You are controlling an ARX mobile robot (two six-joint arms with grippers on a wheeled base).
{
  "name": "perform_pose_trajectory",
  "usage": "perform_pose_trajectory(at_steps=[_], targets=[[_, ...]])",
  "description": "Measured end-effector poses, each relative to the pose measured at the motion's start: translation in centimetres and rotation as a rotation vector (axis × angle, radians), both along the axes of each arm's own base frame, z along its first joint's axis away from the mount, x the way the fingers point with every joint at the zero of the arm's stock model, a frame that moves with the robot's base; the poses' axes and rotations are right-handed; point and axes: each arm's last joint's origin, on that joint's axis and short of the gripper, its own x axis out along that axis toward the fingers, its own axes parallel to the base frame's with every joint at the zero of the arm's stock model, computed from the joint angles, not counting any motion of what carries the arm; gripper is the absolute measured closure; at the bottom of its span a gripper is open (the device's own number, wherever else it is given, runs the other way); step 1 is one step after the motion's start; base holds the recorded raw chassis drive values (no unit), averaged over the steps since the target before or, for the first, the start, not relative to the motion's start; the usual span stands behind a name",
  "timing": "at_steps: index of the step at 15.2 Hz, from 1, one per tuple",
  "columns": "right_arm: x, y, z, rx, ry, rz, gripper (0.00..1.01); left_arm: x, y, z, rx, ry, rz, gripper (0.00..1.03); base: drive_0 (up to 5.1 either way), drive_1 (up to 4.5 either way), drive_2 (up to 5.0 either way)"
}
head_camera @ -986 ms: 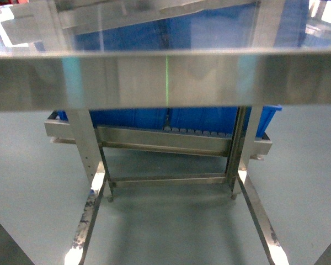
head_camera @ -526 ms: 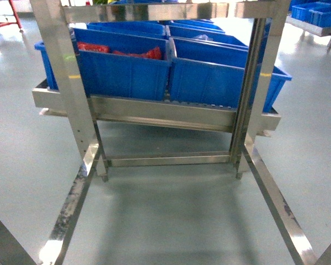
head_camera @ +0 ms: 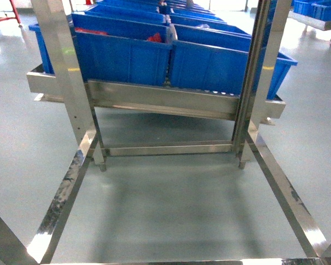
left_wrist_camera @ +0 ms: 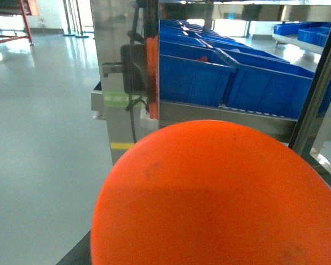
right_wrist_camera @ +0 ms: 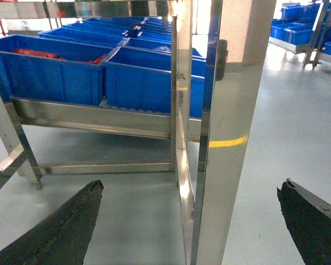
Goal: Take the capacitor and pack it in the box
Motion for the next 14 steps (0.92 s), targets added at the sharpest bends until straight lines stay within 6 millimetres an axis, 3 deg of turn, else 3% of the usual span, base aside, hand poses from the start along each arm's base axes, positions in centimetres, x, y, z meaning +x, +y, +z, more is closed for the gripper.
perform_pose_trajectory(at_steps=[14], targets=[[0.00,0.00,0.01,0.000,-0.001,0.000,0.03,0.00,0.00,0.00,0.000,0.000,0.000,0.59,0.0,0.00,0.0]])
